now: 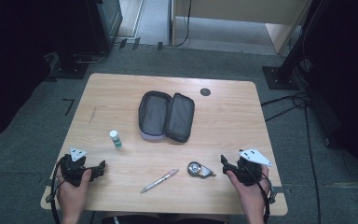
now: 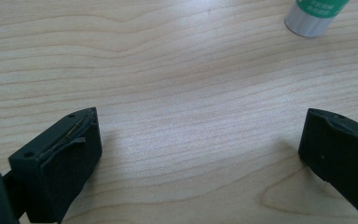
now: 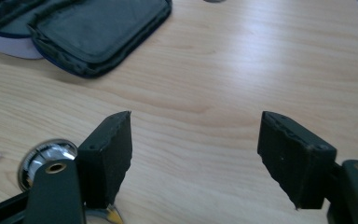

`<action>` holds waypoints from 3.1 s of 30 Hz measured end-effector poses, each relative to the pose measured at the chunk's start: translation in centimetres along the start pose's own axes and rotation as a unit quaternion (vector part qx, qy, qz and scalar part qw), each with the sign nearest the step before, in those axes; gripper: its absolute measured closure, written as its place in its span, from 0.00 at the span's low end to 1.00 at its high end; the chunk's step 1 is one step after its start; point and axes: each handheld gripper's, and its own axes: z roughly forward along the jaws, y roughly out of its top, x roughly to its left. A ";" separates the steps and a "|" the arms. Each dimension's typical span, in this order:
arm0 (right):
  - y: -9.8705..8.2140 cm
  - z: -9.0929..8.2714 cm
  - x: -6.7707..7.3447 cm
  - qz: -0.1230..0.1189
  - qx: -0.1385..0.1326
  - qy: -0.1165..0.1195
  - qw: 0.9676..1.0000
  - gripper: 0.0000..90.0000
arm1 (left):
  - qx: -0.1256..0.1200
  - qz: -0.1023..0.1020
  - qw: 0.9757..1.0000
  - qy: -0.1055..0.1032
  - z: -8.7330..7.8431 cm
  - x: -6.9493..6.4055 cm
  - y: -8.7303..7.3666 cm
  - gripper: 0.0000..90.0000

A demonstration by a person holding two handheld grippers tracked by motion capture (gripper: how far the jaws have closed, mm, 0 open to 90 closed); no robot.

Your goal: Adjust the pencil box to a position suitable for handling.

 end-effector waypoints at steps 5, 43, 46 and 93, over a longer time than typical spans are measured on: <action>1.7 1.1 2.1 -0.004 -0.009 0.029 1.000 0.40 | 0.000 0.001 1.000 0.000 0.0 0.0 0.0 0.00; 7.0 7.9 11.2 -0.053 0.010 0.061 0.997 0.78 | -0.002 0.004 1.000 -0.006 0.0 -0.1 0.0 0.00; 7.1 8.3 11.7 -0.054 0.009 0.068 0.996 0.76 | 0.000 0.003 1.000 -0.004 0.1 -0.2 0.1 0.00; 7.6 13.3 11.4 -0.137 0.064 0.070 0.986 1.00 | 0.000 0.006 1.000 -0.005 0.1 -0.3 0.1 0.00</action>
